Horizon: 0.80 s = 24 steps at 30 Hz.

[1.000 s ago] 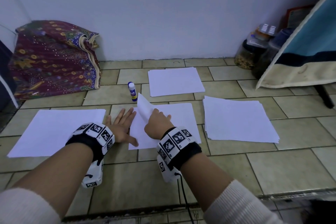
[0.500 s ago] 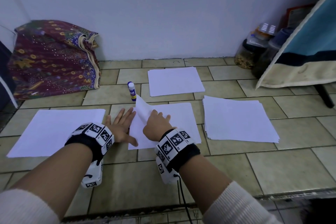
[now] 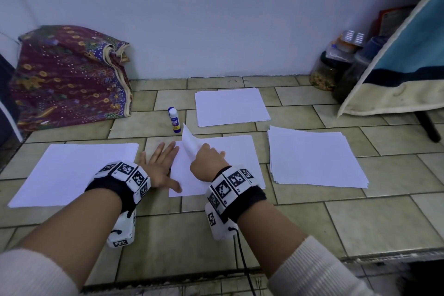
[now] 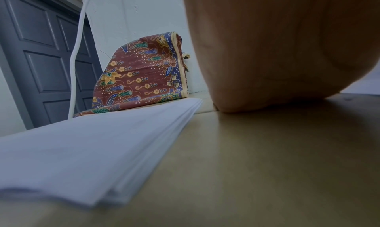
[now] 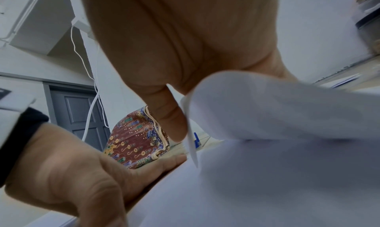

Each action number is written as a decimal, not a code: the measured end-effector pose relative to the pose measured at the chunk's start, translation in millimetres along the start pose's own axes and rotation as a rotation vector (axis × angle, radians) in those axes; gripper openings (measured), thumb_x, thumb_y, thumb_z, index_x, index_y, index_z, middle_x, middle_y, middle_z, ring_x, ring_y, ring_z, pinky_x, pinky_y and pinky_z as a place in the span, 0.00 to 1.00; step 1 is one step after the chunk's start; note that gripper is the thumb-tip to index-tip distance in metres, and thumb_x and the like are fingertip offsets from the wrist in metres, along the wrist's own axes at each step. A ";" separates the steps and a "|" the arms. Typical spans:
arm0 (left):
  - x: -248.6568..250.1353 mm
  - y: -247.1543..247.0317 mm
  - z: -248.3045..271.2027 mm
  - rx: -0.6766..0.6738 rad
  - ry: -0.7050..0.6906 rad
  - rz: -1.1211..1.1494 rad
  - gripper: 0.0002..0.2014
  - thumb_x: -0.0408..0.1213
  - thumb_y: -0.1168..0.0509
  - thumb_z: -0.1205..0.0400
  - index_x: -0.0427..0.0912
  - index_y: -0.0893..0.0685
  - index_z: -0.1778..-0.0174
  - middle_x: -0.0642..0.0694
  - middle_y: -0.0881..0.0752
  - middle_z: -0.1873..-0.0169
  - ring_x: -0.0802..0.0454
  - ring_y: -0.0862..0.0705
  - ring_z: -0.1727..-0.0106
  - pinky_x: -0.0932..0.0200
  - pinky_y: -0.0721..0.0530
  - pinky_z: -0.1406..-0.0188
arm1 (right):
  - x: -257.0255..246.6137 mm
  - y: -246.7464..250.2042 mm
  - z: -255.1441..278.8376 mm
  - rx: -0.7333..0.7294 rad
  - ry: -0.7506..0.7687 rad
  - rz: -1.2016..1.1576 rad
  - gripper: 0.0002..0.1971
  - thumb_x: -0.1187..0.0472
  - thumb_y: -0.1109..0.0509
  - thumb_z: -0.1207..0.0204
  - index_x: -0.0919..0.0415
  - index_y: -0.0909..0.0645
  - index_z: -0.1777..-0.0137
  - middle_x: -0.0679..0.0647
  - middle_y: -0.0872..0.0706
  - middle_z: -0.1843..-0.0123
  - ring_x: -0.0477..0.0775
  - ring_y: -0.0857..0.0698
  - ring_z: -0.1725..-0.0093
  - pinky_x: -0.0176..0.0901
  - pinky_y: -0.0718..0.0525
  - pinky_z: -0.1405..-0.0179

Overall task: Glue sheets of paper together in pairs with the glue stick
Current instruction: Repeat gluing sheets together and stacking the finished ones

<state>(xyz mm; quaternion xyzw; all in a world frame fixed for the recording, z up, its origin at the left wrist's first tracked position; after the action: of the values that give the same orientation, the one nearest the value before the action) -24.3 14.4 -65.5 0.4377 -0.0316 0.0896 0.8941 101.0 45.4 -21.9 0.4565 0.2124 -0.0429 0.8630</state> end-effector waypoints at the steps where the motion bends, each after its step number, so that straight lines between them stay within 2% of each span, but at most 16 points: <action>1: 0.1 0.2 0.0 0.001 0.000 -0.001 0.63 0.65 0.42 0.43 0.47 0.70 0.18 0.54 0.72 0.19 0.53 0.72 0.18 0.37 0.67 0.22 | 0.1 1.5 0.8 -0.004 0.002 0.002 0.22 0.64 0.44 0.19 0.71 0.38 0.27 0.64 0.27 0.28 0.62 0.31 0.26 0.56 0.44 0.21; 10: -1.3 -0.1 -0.9 -0.012 -0.001 0.003 0.63 0.65 0.40 0.41 0.47 0.70 0.18 0.53 0.73 0.19 0.52 0.73 0.19 0.36 0.68 0.22 | -1.1 1.7 2.7 0.001 -0.005 0.011 0.22 0.64 0.45 0.19 0.71 0.38 0.27 0.63 0.27 0.28 0.61 0.30 0.27 0.55 0.42 0.21; 15: -0.1 1.0 -1.4 0.014 0.005 0.008 0.60 0.63 0.32 0.31 0.47 0.68 0.17 0.53 0.71 0.19 0.52 0.72 0.18 0.37 0.67 0.22 | 2.3 2.0 4.0 0.000 -0.013 -0.008 0.25 0.65 0.45 0.19 0.73 0.41 0.24 0.65 0.27 0.27 0.62 0.31 0.26 0.54 0.41 0.22; 16: -0.4 1.5 -1.7 0.017 0.007 0.034 0.61 0.65 0.33 0.34 0.47 0.66 0.16 0.53 0.70 0.18 0.52 0.71 0.18 0.38 0.66 0.21 | 3.0 2.7 4.6 0.001 -0.008 -0.012 0.25 0.65 0.45 0.19 0.73 0.41 0.24 0.65 0.27 0.28 0.62 0.31 0.27 0.54 0.40 0.22; 18: -1.1 4.1 -2.8 0.027 0.017 0.132 0.66 0.70 0.44 0.50 0.49 0.62 0.16 0.55 0.67 0.17 0.54 0.69 0.17 0.38 0.66 0.20 | 4.0 4.2 6.1 0.001 -0.003 -0.012 0.24 0.65 0.45 0.19 0.73 0.41 0.25 0.65 0.27 0.28 0.62 0.31 0.27 0.54 0.39 0.23; 20: 0.9 6.6 -5.5 0.050 0.031 0.193 0.69 0.74 0.52 0.57 0.49 0.58 0.15 0.56 0.65 0.17 0.55 0.68 0.17 0.37 0.66 0.20 | 4.1 4.5 6.5 -0.005 0.001 0.001 0.24 0.65 0.44 0.19 0.73 0.41 0.25 0.65 0.27 0.29 0.62 0.30 0.28 0.54 0.38 0.23; 22: 4.8 4.6 -7.1 0.075 0.064 0.118 0.71 0.80 0.52 0.56 0.48 0.59 0.16 0.56 0.65 0.17 0.53 0.68 0.17 0.32 0.62 0.21 | 3.1 3.6 4.7 -0.001 0.009 0.015 0.22 0.65 0.43 0.20 0.73 0.38 0.27 0.64 0.25 0.31 0.62 0.28 0.30 0.54 0.38 0.24; 24: 11.0 1.0 -7.4 0.118 0.096 -0.012 0.68 0.82 0.41 0.45 0.49 0.63 0.16 0.54 0.65 0.17 0.49 0.67 0.17 0.24 0.53 0.24 | 1.6 3.0 3.6 0.008 0.014 0.020 0.21 0.65 0.44 0.20 0.72 0.37 0.28 0.64 0.24 0.31 0.62 0.27 0.30 0.54 0.39 0.24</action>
<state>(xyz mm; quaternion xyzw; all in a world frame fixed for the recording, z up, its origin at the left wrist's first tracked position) -13.9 22.3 -67.8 0.4851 0.0193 0.1070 0.8677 104.4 44.5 -18.5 0.4622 0.2137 -0.0319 0.8601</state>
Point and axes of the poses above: each hand's wrist, its own z-axis away from the middle knuckle, its own y-axis out of the back of the hand, x = y × z, the point moved 6 cm from there along -z, towards the middle knuckle
